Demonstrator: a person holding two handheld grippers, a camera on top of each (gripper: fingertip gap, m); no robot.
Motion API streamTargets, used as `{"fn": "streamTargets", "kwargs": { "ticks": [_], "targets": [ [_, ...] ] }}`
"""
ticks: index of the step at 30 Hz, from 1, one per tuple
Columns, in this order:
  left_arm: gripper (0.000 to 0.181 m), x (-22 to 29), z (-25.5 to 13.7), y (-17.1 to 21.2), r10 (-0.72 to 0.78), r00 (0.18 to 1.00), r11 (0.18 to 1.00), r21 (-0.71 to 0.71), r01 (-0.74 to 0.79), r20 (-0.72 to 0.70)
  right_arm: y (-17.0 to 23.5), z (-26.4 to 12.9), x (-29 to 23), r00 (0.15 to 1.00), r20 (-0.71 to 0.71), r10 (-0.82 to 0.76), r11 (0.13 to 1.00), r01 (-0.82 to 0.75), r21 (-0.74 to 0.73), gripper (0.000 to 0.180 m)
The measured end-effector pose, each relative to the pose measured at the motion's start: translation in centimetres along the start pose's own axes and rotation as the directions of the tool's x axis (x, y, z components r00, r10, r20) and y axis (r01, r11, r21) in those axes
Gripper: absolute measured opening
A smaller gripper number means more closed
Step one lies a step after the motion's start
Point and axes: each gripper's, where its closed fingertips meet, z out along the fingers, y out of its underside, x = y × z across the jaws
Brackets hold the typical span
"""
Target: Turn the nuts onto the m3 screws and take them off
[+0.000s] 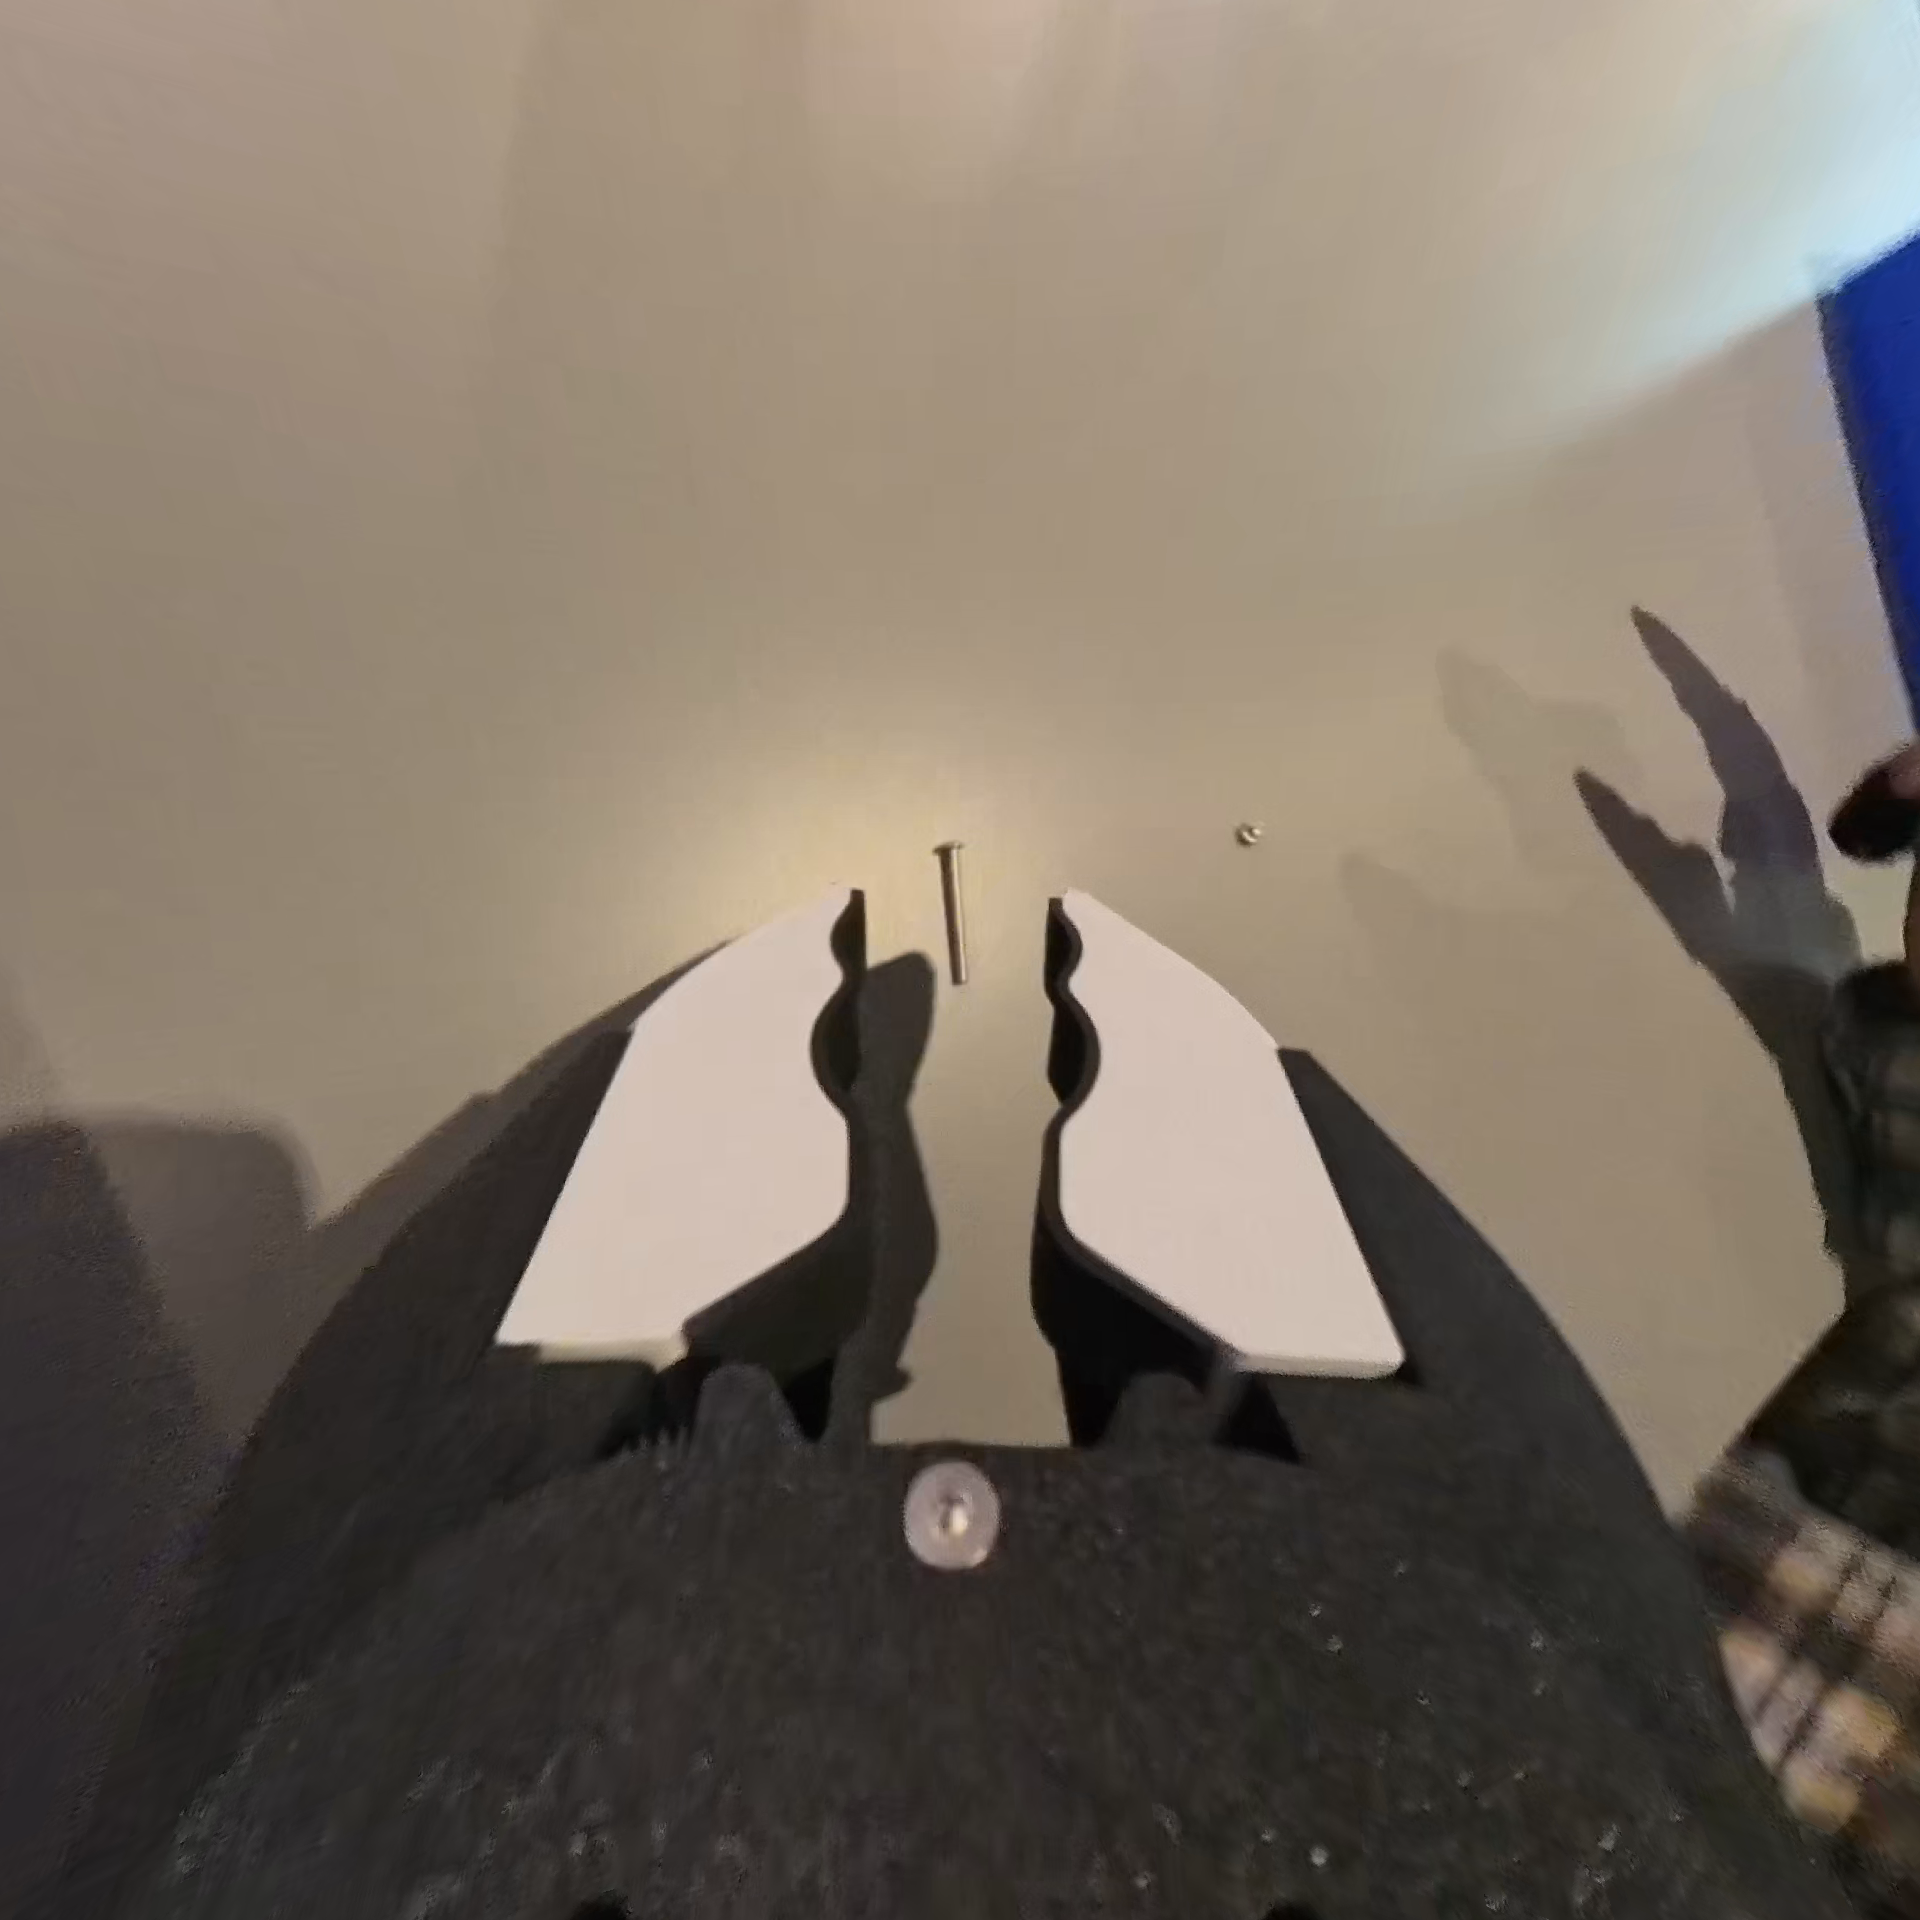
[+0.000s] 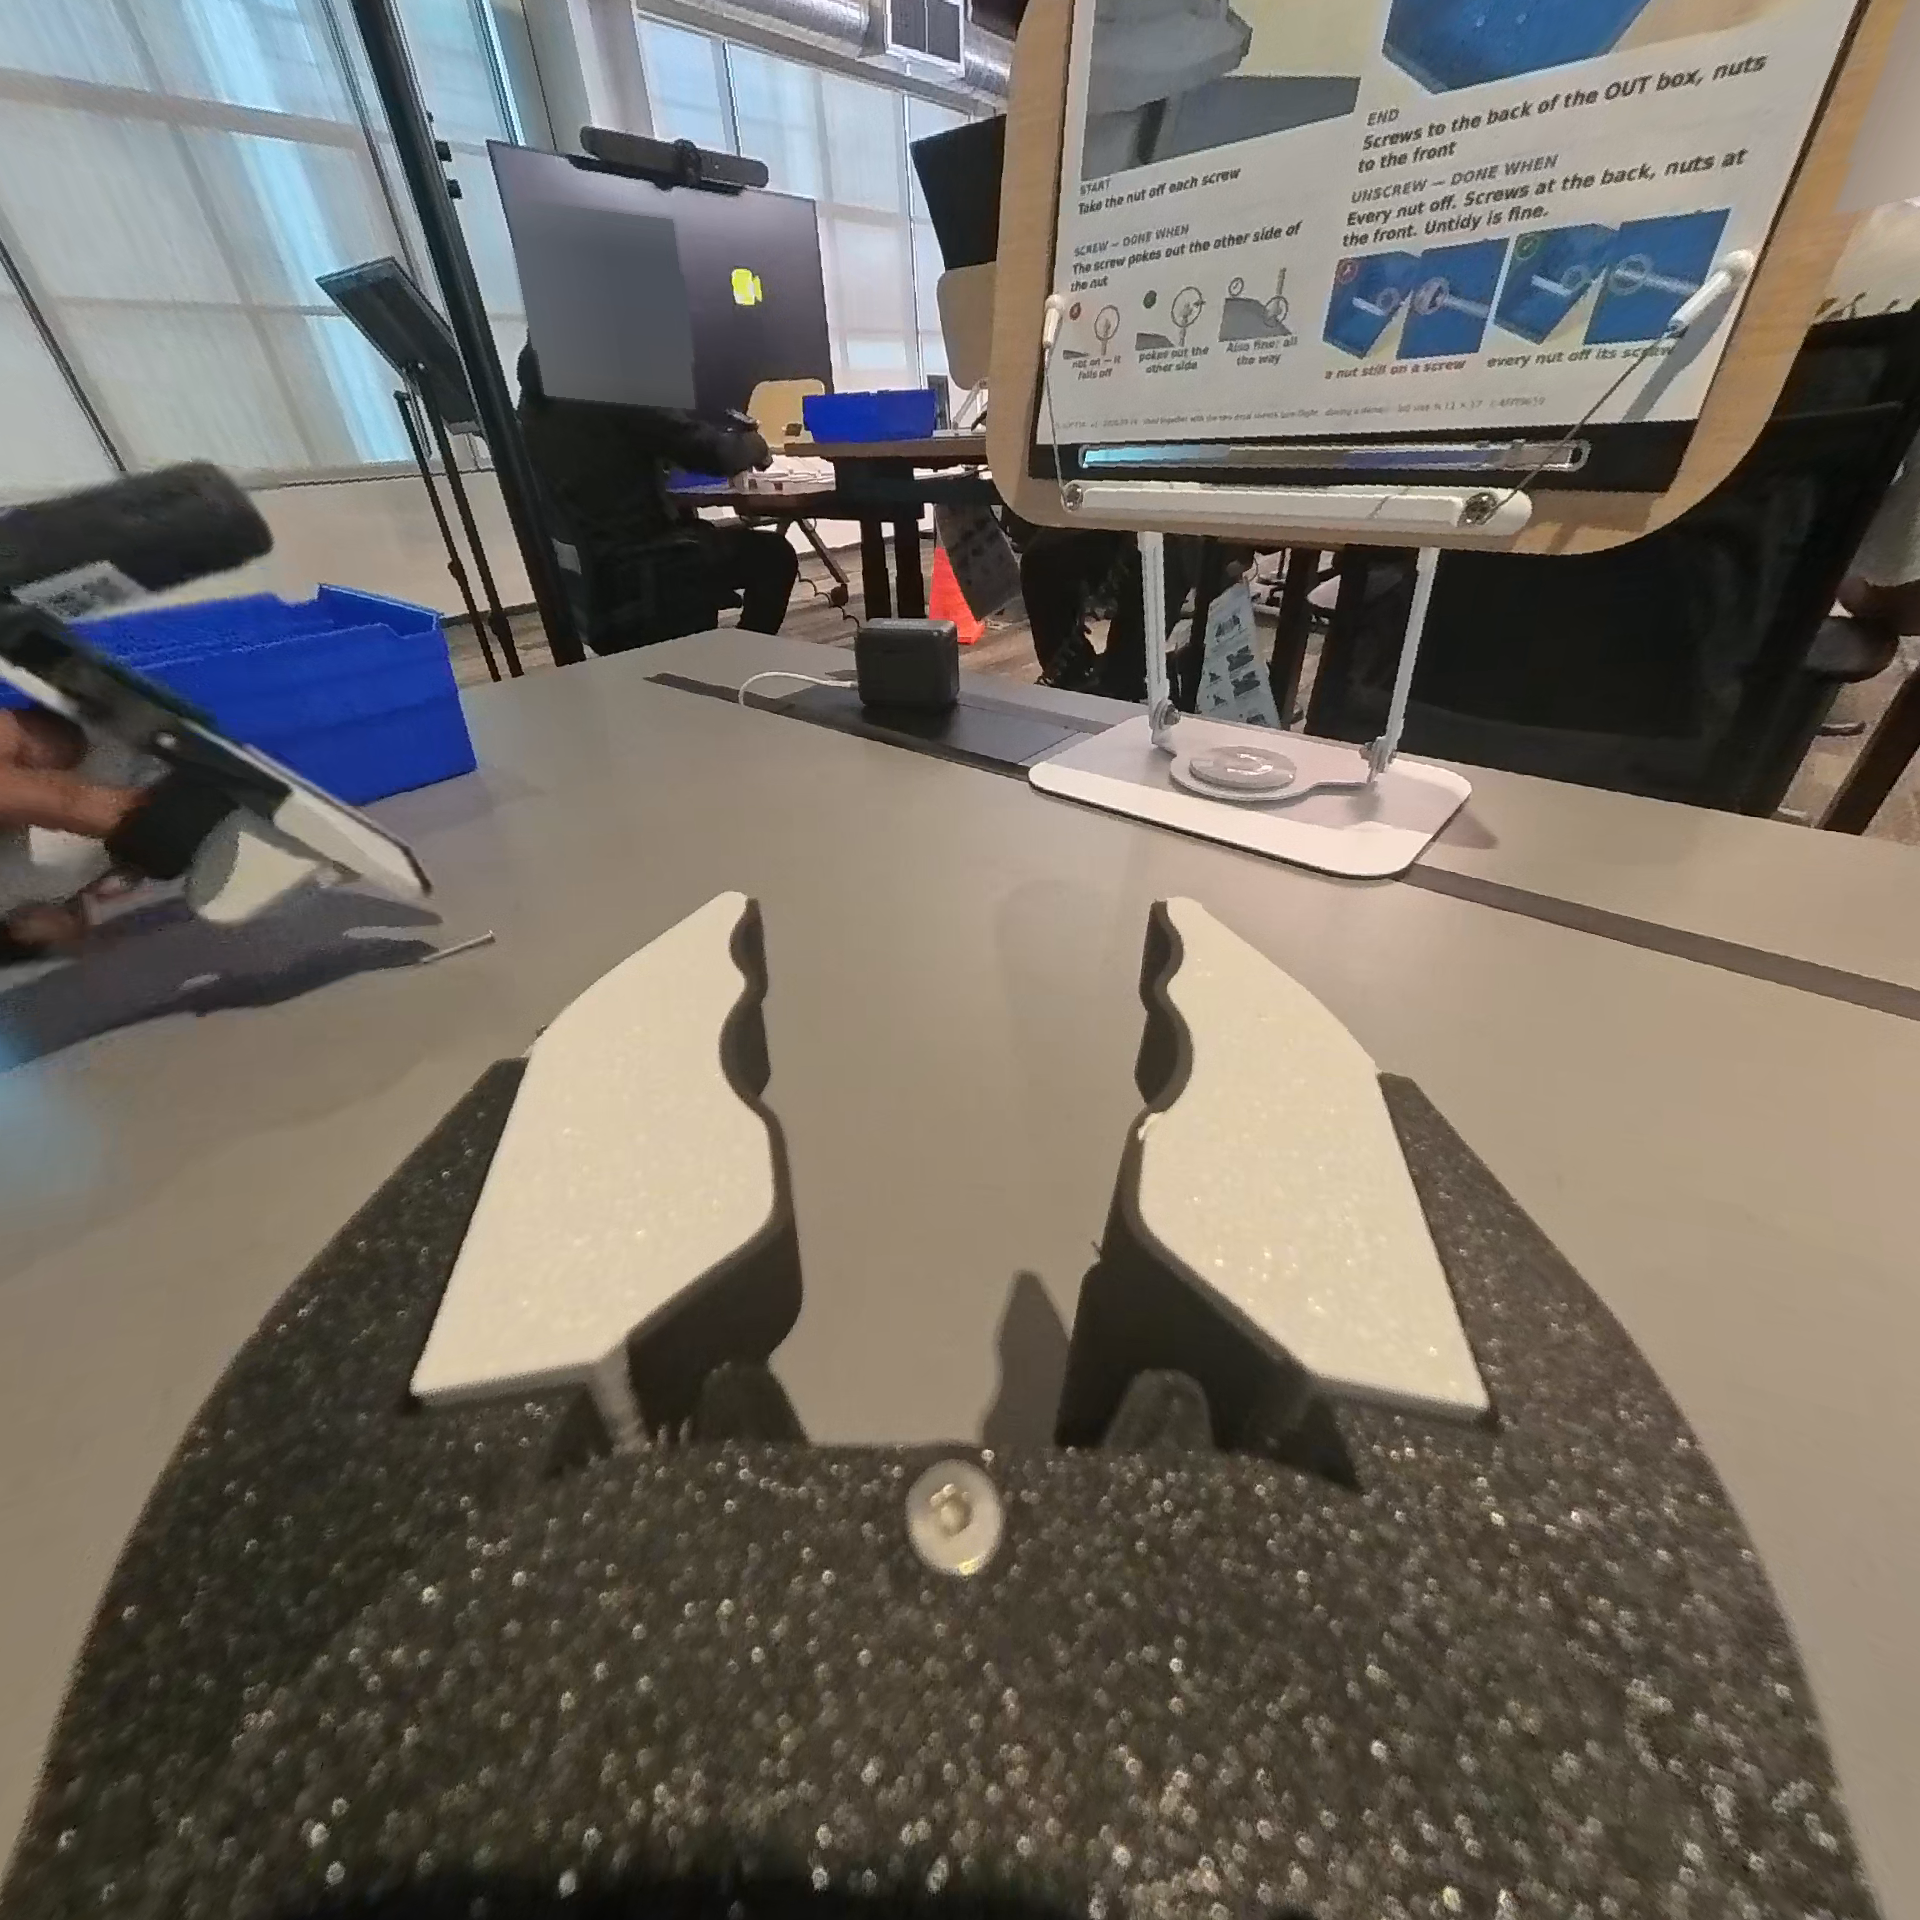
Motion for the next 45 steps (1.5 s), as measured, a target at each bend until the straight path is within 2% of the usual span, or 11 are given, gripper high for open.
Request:
{"fn": "streamTargets", "kwargs": {
  "ticks": [3,6,8,10,12,14,17,20,22,26,45],
  "targets": [
    [0.023,1.2,-2.0,-2.2,0.227,0.968,0.974,-0.003,-0.228,-0.109,0.0,-0.1,0.1,1.0,0.001,-0.001,1.0,0.001,0.0,0.069],
    [0.023,2.5,-3.6,-3.7,0.532,0.818,0.838,-0.005,-0.546,-0.217,-0.1,-0.1,0.1,1.0,0.004,-0.003,1.0,0.003,0.003,0.069],
    [0.028,3.2,-3.9,-3.1,0.721,0.615,0.639,-0.037,-0.768,-0.32,-0.1,-0.2,0.1,1.0,0.006,-0.005,1.0,0.005,0.005,0.069],
    [0.028,2.8,-3.5,-2.3,0.854,0.357,0.357,-0.072,-0.931,-0.379,0.0,-0.1,0.0,1.0,0.01,-0.006,1.0,0.006,0.003,0.069],
    [0.028,2.7,-2.8,-1.9,0.902,0.103,0.08,-0.072,-0.994,-0.419,0.0,-0.1,-0.1,1.0,0.012,-0.016,1.0,0.016,0.0,0.069],
    [0.024,3.5,-2.3,-1.1,0.865,-0.093,-0.131,-0.042,-0.991,-0.494,0.0,-0.1,-0.2,1.0,0.012,-0.024,1.0,0.024,0.0,0.069],
    [0.022,4.2,-1.3,-0.1,0.763,-0.287,-0.364,-0.018,-0.931,-0.578,0.0,-0.1,-0.2,0.999,0.017,-0.032,0.999,0.032,0.0,0.069],
    [0.022,4.6,-0.7,0.8,0.648,-0.401,-0.515,0.017,-0.857,-0.647,0.0,-0.1,-0.3,0.999,0.02,-0.04,0.999,0.041,-0.004,0.07],
    [0.023,4.6,-0.3,1.1,0.587,-0.435,-0.574,0.028,-0.818,-0.683,0.0,-0.2,-0.3,0.999,0.019,-0.045,0.999,0.045,-0.004,0.07],
    [0.023,4.1,0.8,1.9,0.513,-0.446,-0.626,0.036,-0.779,-0.734,0.0,-0.3,-0.3,0.999,0.021,-0.043,0.999,0.043,-0.002,0.07],
    [0.024,5.3,2.0,4.1,0.467,-0.455,-0.632,0.073,-0.771,-0.759,0.2,-0.4,-0.5,0.999,0.032,-0.043,0.999,0.044,-0.01,0.07]
  ]
}}
